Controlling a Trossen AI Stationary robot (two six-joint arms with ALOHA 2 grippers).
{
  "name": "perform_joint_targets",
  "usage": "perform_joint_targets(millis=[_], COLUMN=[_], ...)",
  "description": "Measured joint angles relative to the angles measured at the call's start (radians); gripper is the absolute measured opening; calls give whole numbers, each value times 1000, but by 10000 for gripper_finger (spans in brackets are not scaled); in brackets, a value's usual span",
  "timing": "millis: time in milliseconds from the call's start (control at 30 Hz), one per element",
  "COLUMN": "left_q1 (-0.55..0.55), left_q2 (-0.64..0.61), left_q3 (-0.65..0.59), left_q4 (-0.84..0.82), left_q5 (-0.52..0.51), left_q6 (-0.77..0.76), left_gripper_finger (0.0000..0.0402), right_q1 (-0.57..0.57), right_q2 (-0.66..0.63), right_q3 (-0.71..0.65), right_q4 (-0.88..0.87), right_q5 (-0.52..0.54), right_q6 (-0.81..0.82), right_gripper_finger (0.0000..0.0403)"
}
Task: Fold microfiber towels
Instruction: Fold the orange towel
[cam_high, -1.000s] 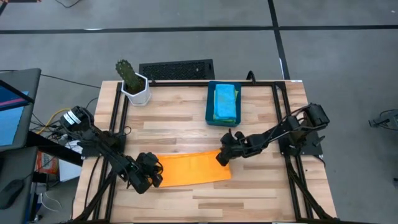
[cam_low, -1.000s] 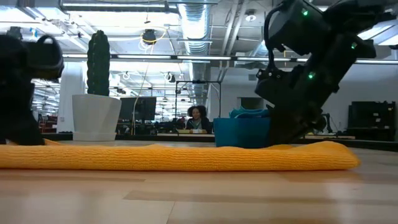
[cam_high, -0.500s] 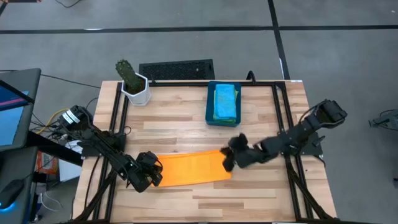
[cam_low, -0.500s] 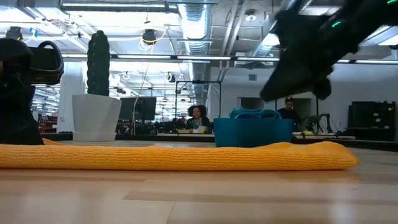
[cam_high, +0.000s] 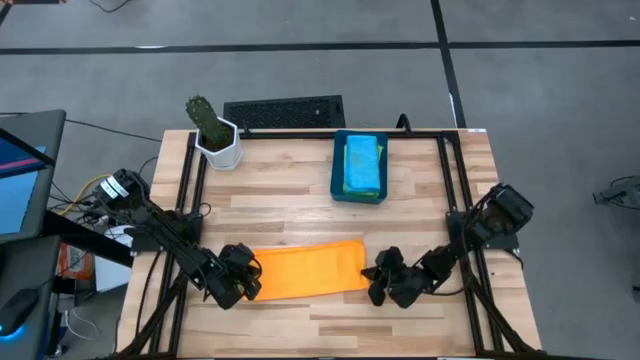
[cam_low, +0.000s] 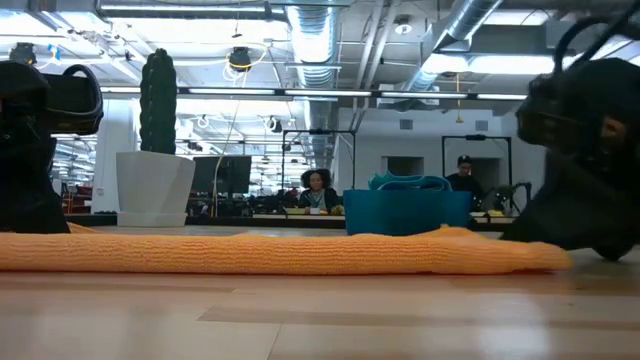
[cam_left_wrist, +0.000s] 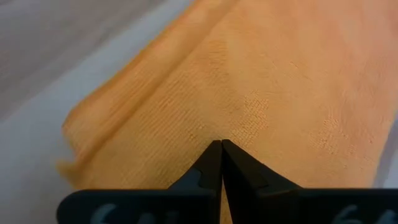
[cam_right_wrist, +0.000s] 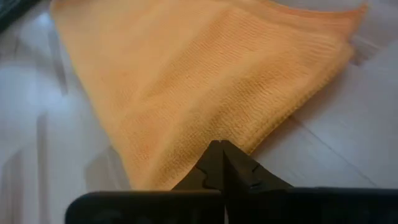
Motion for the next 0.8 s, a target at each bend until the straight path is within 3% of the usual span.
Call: perform_joint_targets(millis=[167,267,400,567,800], left_q1=[-1,-15,-44,-61,-108], left_q2=[-82,-114,-115,32,213], left_q3=[100,162,230,240,240], left_q4=[-71,-193,-164,-5,-43], left_q5=[17,13,-137,-149,-44], left_q6=[60,59,62,150,-29], left_gripper_finger=[4,4,4,0,0], right_q1=[-8,-28,-49,-73,-78], right_q2=[6,-23,-38,-38,-38], right_q3=[17,17,15,15,14], right_q4=[-13,-66,-74,-58,-58], right_q5=[-5,-29,-35,-35,-38], right_q6=[9,38,11,-8,16], right_gripper_finger=[18,29,24,16,30])
